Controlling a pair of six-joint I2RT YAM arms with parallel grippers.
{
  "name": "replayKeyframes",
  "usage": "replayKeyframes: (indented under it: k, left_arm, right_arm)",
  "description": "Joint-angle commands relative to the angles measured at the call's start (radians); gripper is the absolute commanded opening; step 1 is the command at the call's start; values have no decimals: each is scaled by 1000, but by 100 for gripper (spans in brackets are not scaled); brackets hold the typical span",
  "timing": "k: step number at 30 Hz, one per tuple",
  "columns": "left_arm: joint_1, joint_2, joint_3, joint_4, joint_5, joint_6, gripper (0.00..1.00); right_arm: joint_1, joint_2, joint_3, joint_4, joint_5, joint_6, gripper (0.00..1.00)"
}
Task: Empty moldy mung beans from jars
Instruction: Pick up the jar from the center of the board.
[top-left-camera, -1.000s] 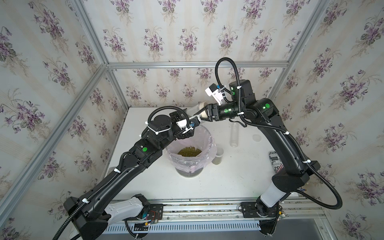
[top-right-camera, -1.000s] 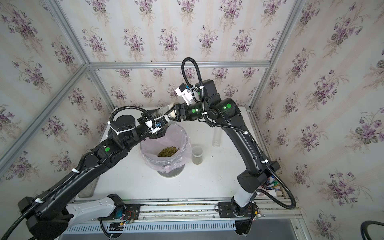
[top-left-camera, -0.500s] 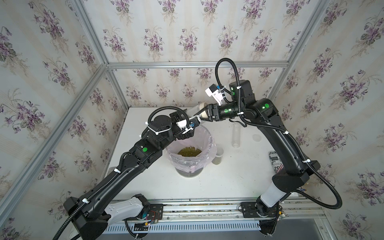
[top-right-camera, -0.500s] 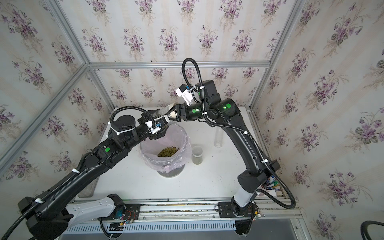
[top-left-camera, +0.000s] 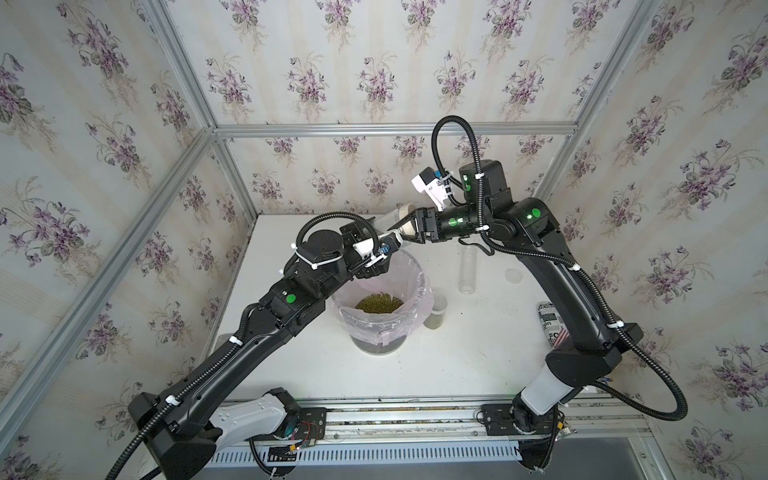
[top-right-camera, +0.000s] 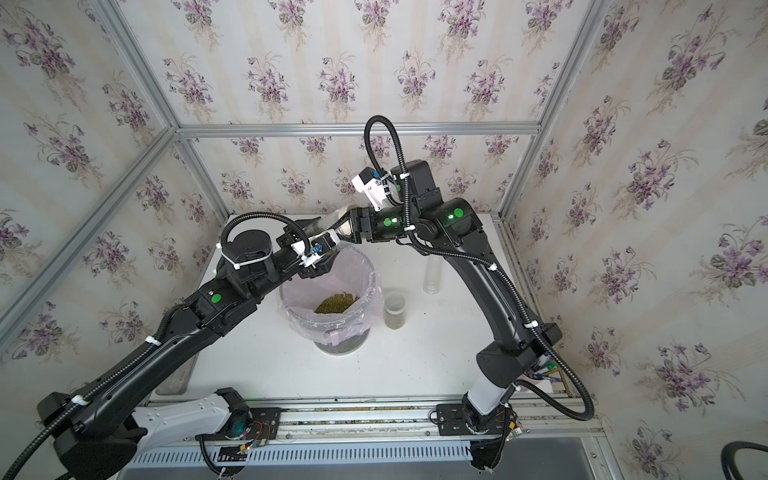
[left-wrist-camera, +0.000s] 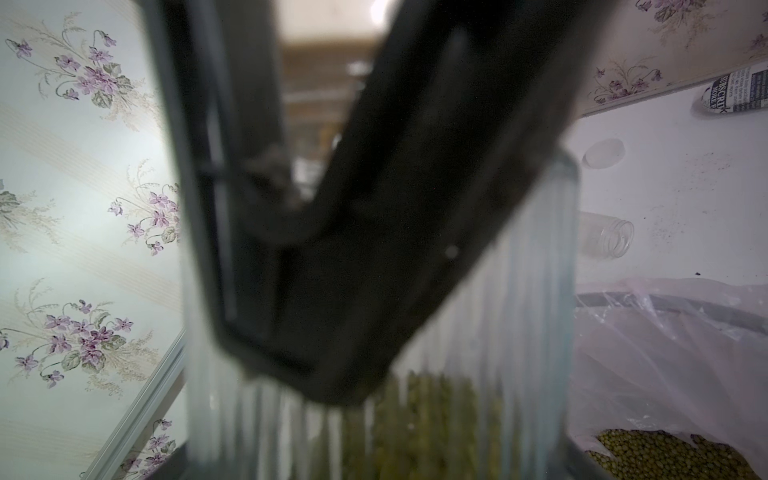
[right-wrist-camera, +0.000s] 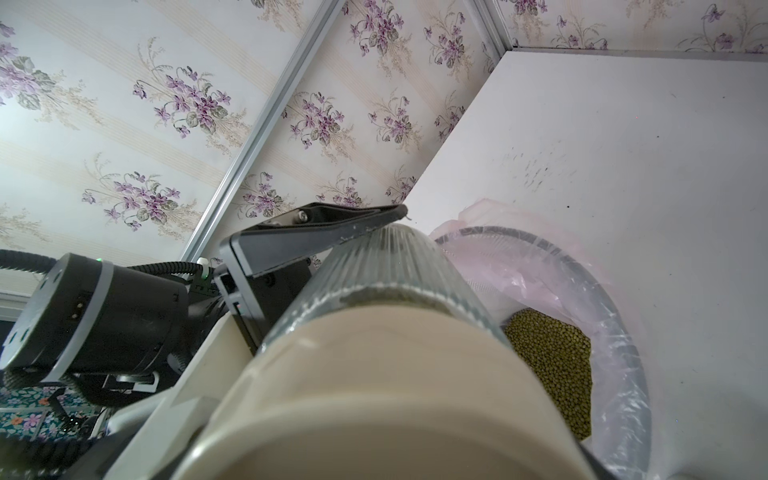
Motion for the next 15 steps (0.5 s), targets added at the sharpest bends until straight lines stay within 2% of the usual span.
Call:
replayKeyframes:
  k: [1, 5, 15]
  left_arm:
    - [-2, 1, -2, 57, 44, 0, 0]
    - [-2, 4, -2, 57, 44, 3, 0]
    - [-2, 4, -4, 57, 36, 5, 0]
  right_arm:
    - [10, -12, 7, 91, -4, 6, 87]
    - [18, -11, 8, 90, 7, 6, 92]
    - [18, -19, 13, 72, 21, 3, 92]
